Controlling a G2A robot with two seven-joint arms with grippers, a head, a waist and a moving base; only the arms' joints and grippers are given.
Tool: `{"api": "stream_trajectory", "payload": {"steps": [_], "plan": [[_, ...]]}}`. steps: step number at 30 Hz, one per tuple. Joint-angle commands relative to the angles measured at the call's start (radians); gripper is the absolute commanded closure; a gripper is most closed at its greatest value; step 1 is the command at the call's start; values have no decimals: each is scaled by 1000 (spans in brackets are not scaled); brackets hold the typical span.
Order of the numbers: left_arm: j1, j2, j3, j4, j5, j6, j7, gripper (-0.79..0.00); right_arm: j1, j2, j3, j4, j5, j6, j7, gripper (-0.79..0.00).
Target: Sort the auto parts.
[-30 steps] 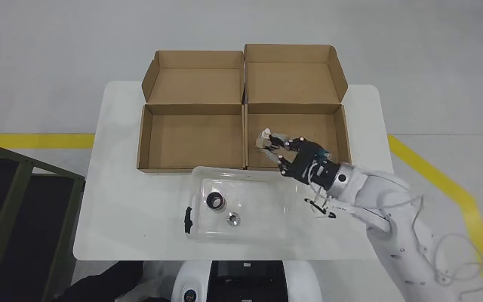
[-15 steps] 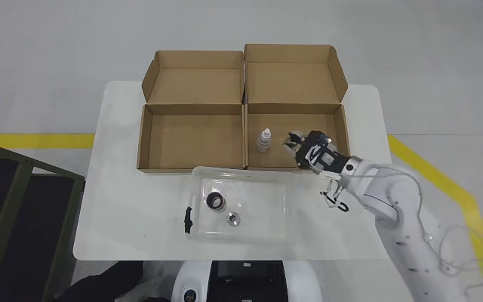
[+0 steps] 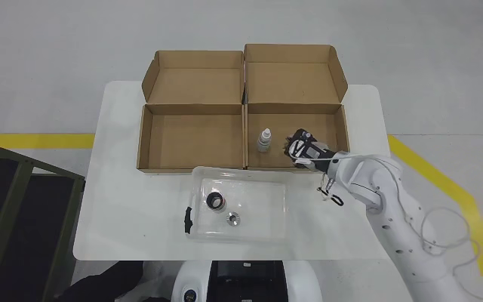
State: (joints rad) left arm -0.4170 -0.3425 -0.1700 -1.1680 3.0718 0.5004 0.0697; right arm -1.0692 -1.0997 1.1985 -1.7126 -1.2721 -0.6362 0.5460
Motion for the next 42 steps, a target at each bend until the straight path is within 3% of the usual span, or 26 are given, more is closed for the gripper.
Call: {"api": "stream_trajectory", "payload": {"steps": [1, 29, 32, 37, 42], "plan": [[0, 0, 0, 0, 0, 0, 0, -785, 17, -3, -15, 24, 9, -5, 7, 0], [0, 0, 0, 0, 0, 0, 0, -785, 207, -46, -176, 284, 24, 34, 70, -6], [0, 0, 0, 0, 0, 0, 0, -785, 218, -50, -188, 303, 23, 41, 66, -80], [0, 0, 0, 0, 0, 0, 0, -785, 230, -55, -201, 321, 20, 49, 59, -314], [0, 0, 0, 0, 0, 0, 0, -785, 235, -57, -203, 311, 13, 59, 52, -385]]}}
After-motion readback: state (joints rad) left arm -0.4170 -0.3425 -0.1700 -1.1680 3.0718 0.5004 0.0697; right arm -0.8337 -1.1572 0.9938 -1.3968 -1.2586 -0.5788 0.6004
